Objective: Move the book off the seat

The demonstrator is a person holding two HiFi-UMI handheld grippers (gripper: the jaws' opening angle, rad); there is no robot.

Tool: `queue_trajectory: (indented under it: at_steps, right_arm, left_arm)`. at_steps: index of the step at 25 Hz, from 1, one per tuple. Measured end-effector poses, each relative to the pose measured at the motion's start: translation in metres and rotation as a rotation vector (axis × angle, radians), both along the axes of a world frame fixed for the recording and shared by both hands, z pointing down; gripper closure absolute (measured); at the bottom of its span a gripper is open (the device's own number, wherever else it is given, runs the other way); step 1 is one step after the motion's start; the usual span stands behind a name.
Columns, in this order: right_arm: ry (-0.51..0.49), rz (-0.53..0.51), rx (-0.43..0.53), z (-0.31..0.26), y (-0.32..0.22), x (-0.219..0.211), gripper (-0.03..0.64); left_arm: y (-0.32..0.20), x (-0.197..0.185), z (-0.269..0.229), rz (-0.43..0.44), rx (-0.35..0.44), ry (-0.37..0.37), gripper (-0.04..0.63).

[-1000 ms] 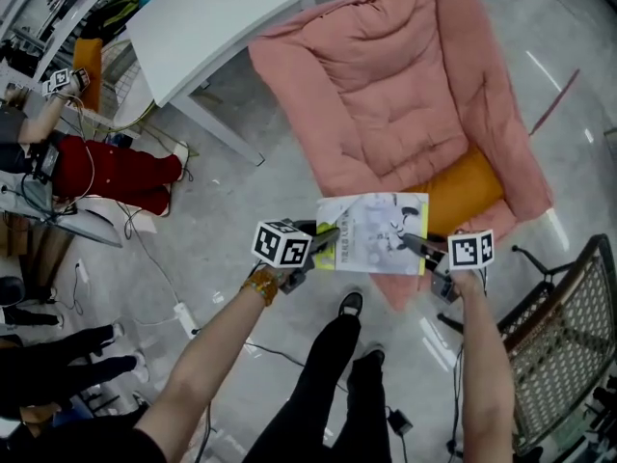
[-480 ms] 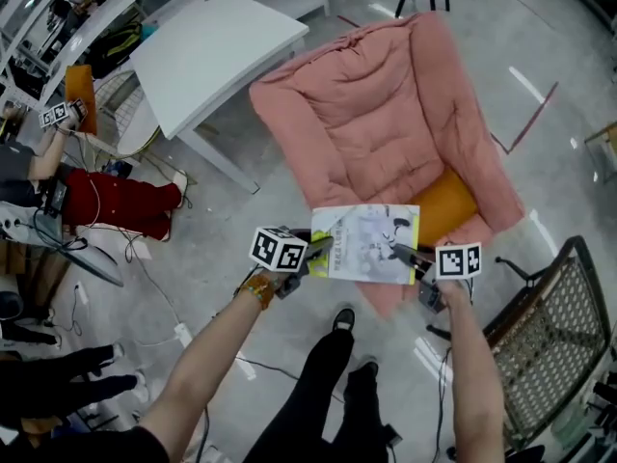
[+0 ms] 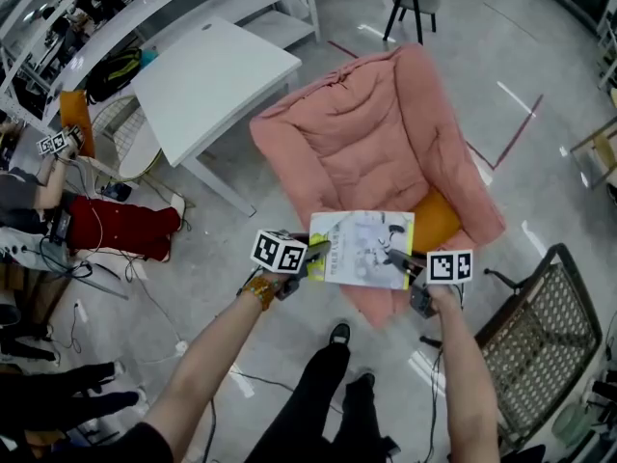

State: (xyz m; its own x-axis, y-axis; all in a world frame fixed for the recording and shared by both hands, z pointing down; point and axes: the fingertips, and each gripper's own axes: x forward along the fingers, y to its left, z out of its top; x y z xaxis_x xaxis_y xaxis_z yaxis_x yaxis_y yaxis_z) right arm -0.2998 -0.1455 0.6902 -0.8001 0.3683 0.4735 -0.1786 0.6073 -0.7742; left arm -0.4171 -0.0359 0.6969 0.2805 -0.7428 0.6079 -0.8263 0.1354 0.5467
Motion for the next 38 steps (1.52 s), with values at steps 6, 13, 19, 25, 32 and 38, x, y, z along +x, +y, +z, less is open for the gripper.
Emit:
queue_trajectory:
  at_steps: [6, 13, 19, 25, 32, 38]
  right_arm:
    - [0.015, 0.035, 0.004, -0.029, -0.005, -0.006, 0.531]
    - [0.037, 0.089, 0.018, -0.054, -0.015, -0.011, 0.529]
    - [0.043, 0.12, 0.028, -0.058, -0.024, 0.0, 0.529]
    - [0.033, 0.143, 0.021, -0.054, -0.031, 0.002, 0.529]
    - [0.019, 0.162, 0.015, -0.056, -0.031, 0.006, 0.528]
    - [0.008, 0.178, 0.01, -0.055, -0.04, 0.016, 0.528]
  left_arm:
    - [-0.008, -0.009, -0.026, 0.03, 0.005, -0.002, 0.506]
    - [-0.023, -0.018, -0.049, 0.064, 0.011, 0.015, 0.507]
    - [-0.034, -0.009, -0.049, 0.079, 0.009, 0.037, 0.508]
    - [-0.044, -0.009, -0.048, 0.098, -0.016, 0.018, 0.506]
    - [-0.045, -0.006, -0.052, 0.121, -0.027, 0.012, 0.506]
    - [-0.057, 0.002, -0.054, 0.142, -0.026, 0.004, 0.508]
